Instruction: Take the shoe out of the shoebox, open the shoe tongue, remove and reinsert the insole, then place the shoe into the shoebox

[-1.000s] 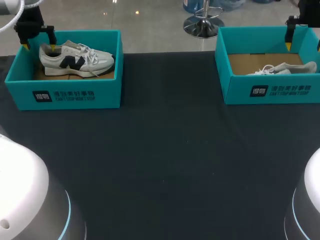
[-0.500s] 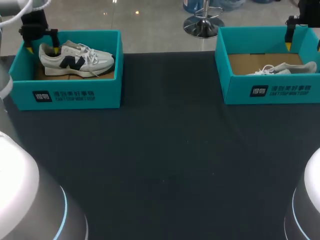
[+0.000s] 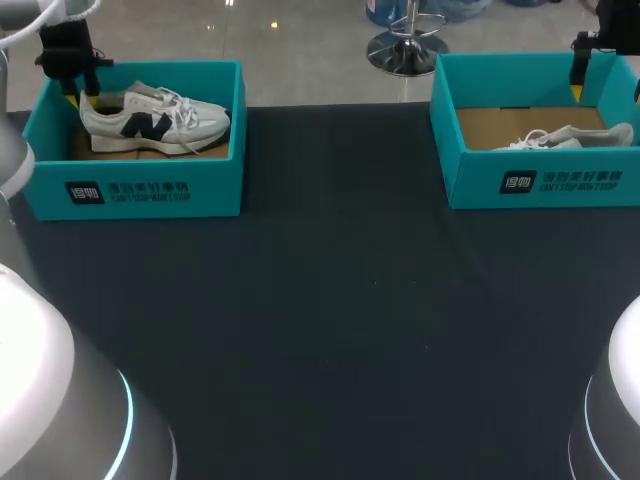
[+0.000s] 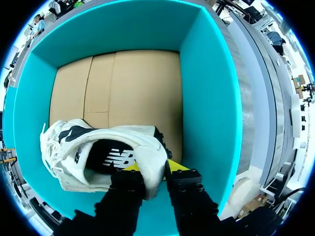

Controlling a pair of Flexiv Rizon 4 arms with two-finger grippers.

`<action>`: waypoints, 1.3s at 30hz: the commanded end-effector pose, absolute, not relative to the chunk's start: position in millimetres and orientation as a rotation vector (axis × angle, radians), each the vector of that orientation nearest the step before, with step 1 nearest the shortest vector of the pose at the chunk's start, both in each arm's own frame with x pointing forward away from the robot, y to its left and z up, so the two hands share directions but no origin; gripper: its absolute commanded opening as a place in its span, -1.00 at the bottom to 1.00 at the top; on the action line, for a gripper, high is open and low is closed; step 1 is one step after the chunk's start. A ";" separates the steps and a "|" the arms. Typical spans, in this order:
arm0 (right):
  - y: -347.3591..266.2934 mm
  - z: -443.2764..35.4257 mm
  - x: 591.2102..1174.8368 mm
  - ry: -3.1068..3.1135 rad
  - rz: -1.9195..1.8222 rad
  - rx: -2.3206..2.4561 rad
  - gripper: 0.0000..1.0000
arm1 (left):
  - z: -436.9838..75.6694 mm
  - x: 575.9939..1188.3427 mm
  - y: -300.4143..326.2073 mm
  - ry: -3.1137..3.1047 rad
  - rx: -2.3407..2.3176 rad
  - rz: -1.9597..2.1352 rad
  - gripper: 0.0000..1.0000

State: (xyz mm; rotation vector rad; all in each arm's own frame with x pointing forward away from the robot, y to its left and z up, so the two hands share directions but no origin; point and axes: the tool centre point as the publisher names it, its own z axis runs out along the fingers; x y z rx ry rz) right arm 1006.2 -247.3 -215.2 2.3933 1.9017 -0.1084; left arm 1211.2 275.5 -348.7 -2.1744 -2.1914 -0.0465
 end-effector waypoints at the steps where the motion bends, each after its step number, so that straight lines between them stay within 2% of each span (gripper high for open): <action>1: -247.4 -214.9 1007.2 1.902 -0.111 2.394 1.00 | -347.1 1205.2 276.7 -2.186 -2.178 -0.055 -1.00; 9: -247.4 -214.9 1007.2 1.902 -0.111 2.394 1.00 | -323.4 1185.2 285.3 -2.167 -2.228 -0.092 -1.00; 13: -247.4 -214.9 1007.2 1.902 -0.111 2.394 1.00 | -293.8 1175.2 288.8 -2.153 -2.271 -0.112 -1.00; 25: -247.4 -214.9 1007.2 1.902 -0.111 2.394 1.00 | -111.2 1145.4 302.0 -2.164 -2.457 -0.235 -1.00; 30: -247.4 -214.9 1007.2 1.902 -0.111 2.394 1.00 | -58.6 1147.1 309.9 -2.213 -2.442 -0.352 -1.00; 39: -247.4 -214.9 1007.2 1.902 -0.111 2.394 1.00 | -45.4 1147.3 311.5 -2.166 -2.436 -0.437 -1.00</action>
